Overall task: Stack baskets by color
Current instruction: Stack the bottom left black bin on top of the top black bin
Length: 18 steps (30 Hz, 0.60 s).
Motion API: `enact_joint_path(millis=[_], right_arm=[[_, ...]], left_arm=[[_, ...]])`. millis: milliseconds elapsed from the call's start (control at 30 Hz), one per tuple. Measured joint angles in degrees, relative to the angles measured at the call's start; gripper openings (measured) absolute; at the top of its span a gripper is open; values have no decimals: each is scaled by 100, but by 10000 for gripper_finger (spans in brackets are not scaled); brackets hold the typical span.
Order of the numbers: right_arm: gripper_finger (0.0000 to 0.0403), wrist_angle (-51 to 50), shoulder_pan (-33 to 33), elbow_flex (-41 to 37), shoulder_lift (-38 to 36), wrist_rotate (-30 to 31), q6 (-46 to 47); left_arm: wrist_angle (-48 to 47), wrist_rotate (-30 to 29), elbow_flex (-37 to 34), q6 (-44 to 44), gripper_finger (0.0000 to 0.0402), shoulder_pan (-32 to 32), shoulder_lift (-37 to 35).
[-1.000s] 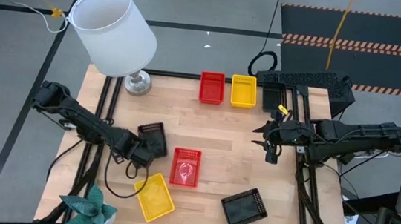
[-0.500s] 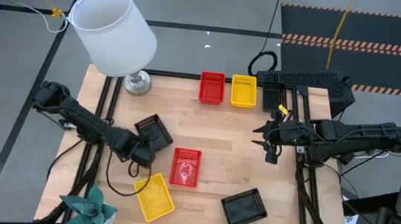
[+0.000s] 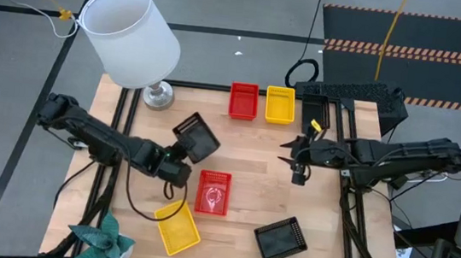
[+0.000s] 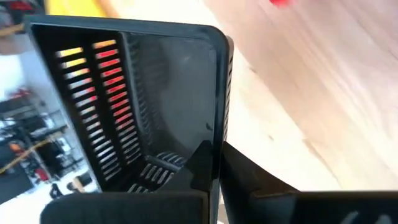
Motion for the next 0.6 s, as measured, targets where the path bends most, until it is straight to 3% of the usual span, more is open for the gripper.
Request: enact_joint_path(millis=[200, 400, 600], right_arm=[[164, -19, 513, 550, 674, 114, -170], [164, -6, 1051, 1050, 1232, 944, -683], [164, 354, 1398, 1344, 1636, 1499, -1116]], left_arm=[[1102, -106, 143, 704, 8, 257, 0], [2111, -112, 143, 1559, 16, 428, 0], [2739, -122, 148, 1778, 11, 465, 121]])
